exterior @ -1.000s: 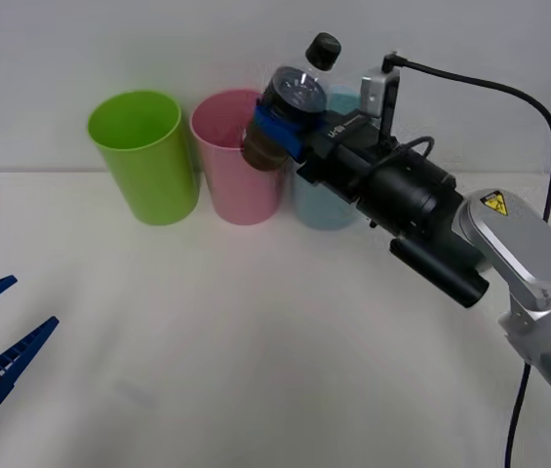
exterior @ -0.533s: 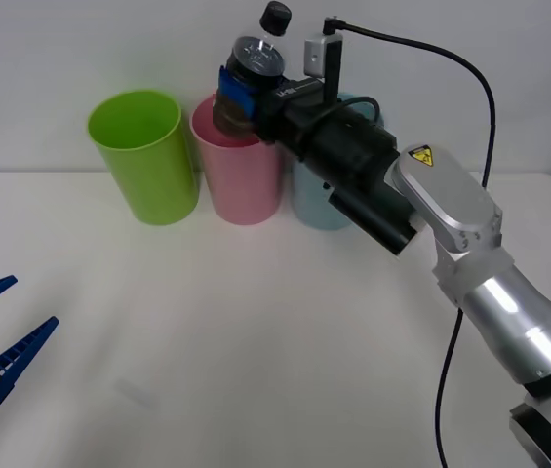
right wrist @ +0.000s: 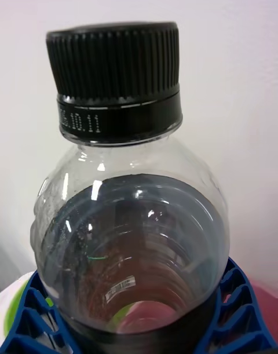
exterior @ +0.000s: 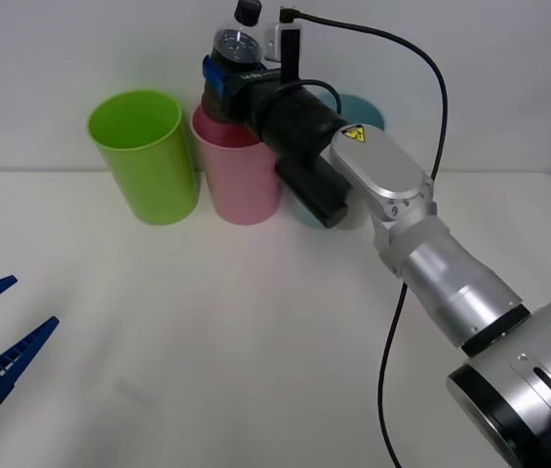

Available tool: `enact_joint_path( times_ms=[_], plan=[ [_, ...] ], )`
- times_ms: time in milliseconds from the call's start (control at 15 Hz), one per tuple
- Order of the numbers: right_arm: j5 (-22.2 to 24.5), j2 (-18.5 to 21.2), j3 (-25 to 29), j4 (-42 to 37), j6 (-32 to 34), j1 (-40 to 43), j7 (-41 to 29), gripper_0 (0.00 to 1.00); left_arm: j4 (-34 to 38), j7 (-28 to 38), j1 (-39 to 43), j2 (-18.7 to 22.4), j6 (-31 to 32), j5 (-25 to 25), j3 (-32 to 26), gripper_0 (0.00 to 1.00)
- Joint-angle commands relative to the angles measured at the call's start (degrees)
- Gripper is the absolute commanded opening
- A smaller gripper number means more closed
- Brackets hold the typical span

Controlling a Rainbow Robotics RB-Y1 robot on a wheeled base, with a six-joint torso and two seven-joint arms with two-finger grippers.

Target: Grasp the object on the table and drop it into the matching bin: aluminum can to the light blue bin, PET bottle to the pink bin.

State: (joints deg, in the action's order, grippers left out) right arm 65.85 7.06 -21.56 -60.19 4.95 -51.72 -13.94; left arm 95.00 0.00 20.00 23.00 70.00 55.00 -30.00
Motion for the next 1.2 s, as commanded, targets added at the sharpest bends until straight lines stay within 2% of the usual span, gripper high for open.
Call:
enact_joint_path(
  times_ms=[67, 400, 467, 533, 600, 667, 733, 1067, 1200],
  plan=[
    [0.8, -1.5, -0.1, 3.3, -4.3, -2.5, 0.9, 0.0, 0.0, 0.0, 0.0, 0.0, 0.0, 0.0, 0.0, 1.0],
    [1.7, -1.6, -0.2, 3.5, -6.1, -2.8, 1.5, 0.0, 0.0, 0.0, 0.0, 0.0, 0.0, 0.0, 0.0, 1.0],
    [1.7, -1.6, -0.2, 3.5, -6.1, -2.8, 1.5, 0.01, 0.0, 0.0, 0.0, 0.0, 0.0, 0.0, 0.0, 1.0],
    [1.7, -1.6, -0.2, 3.5, -6.1, -2.8, 1.6, 0.07, 0.0, 0.0, 0.0, 0.0, 0.0, 0.0, 0.0, 1.0],
    [1.7, -1.6, -0.2, 3.5, -6.1, -2.7, 1.7, 0.42, 0.0, 0.0, 0.0, 0.0, 0.0, 0.0, 0.0, 1.0],
    [1.7, -1.6, -0.2, 3.5, -6.1, -2.7, 1.9, 0.87, 0.0, 0.0, 0.0, 0.0, 0.0, 0.0, 0.0, 1.0],
    [1.9, -1.6, -0.2, 3.5, -6.1, -2.7, 2.1, 1.0, 0.0, 0.0, 0.0, 0.0, 0.0, 0.0, 0.0, 1.0],
    [1.9, -0.7, -0.2, 2.5, -4.3, -1.8, 2.3, 1.0, 0.0, 0.0, 0.0, 0.0, 0.0, 0.0, 0.0, 1.0],
    [1.9, 1.0, -0.3, -2.3, -3.5, 1.8, 2.3, 1.0, 0.0, 0.0, 0.0, 0.0, 0.0, 0.0, 0.0, 1.0]
  ],
)
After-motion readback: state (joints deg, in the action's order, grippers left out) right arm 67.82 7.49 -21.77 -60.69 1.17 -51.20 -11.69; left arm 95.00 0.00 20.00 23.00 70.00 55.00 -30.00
